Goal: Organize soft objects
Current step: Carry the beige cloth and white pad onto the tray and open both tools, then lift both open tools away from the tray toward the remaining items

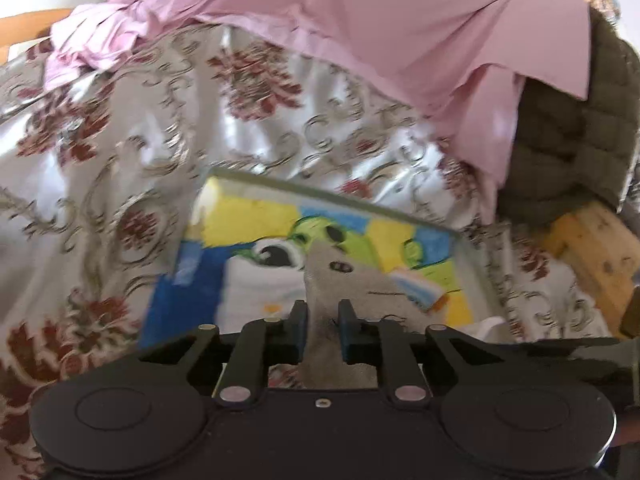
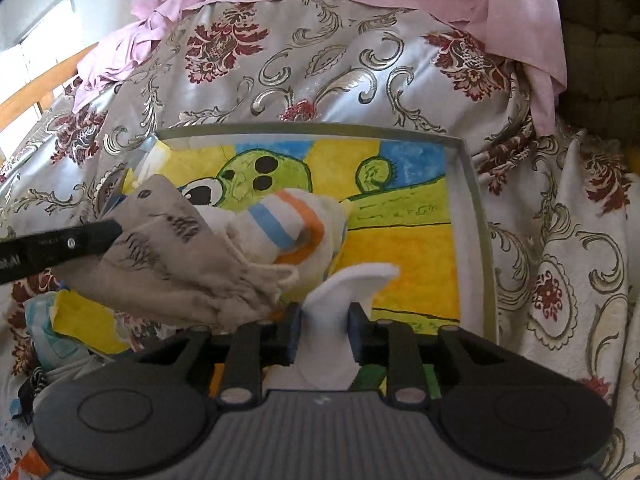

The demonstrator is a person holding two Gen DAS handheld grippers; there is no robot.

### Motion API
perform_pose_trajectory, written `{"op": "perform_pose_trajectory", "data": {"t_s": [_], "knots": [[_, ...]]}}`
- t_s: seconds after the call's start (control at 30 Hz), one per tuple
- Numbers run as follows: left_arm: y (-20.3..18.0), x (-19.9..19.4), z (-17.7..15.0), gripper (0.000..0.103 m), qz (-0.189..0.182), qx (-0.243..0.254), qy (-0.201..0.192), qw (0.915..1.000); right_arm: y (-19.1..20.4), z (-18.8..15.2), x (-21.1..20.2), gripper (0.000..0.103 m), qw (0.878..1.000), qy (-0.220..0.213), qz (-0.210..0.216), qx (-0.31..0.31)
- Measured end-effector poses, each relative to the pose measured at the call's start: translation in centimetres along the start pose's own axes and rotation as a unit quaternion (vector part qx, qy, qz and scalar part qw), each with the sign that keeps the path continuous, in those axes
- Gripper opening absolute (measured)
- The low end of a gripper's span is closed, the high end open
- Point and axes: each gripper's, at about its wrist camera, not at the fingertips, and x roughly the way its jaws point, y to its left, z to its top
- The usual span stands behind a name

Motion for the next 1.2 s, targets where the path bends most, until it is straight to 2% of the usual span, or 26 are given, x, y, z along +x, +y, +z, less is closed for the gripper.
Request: {"op": "perform_pose_trajectory", "data": {"t_s": [0.07, 0.13, 0.23, 0.37, 0.53, 0.73, 0.93, 1.07, 1.2], "knots": [[0.4, 0.0, -0.2, 0.025, 0.011, 0.0, 0.005, 0.9999, 0.3, 0.0, -0.2, 0.04, 1.0, -0.001, -0.004, -0.006], [0.4, -0.4, -0.6, 0.041, 0.013, 0.003, 0.004, 0.9999, 0.4, 0.0, -0.6, 0.061, 1.0, -0.007, -0.013, -0.01], [0.0, -1.3, -0.8, 0.062, 0.015, 0.008, -0.005, 0.9998, 0.5, -0.1, -1.7, 0.073, 0.999, -0.015, -0.025, -0.013], [-0.8, -3.3, -0.9, 0.072, 0.019, 0.016, -0.018, 0.9995, 0.6, -0.2, -3.9, 0.085, 0.998, -0.031, -0.045, -0.02], [-1.7, -7.3, -1.2, 0.087, 0.015, 0.013, -0.057, 0.9982, 1.0, -0.7, -8.2, 0.092, 0.996, -0.067, -0.051, -0.03], [-3.3, -13.0, -1.2, 0.1, 0.005, 0.034, -0.105, 0.9939, 1.9, -1.8, -15.2, 0.101, 0.989, -0.137, -0.043, -0.027], [-5.1, -18.9, -1.3, 0.102, -0.003, 0.051, -0.145, 0.9882, 3.0, -3.0, -22.1, 0.103, 0.98, -0.195, -0.036, -0.017], [-5.5, -22.5, -2.4, 0.102, -0.013, 0.055, -0.154, 0.9864, 4.1, -4.7, -26.0, 0.103, 0.973, -0.228, -0.024, -0.011], [-5.6, -25.8, -4.1, 0.102, -0.017, 0.06, -0.158, 0.9855, 6.1, -6.9, -29.4, 0.103, 0.964, -0.265, -0.03, -0.017]]}}
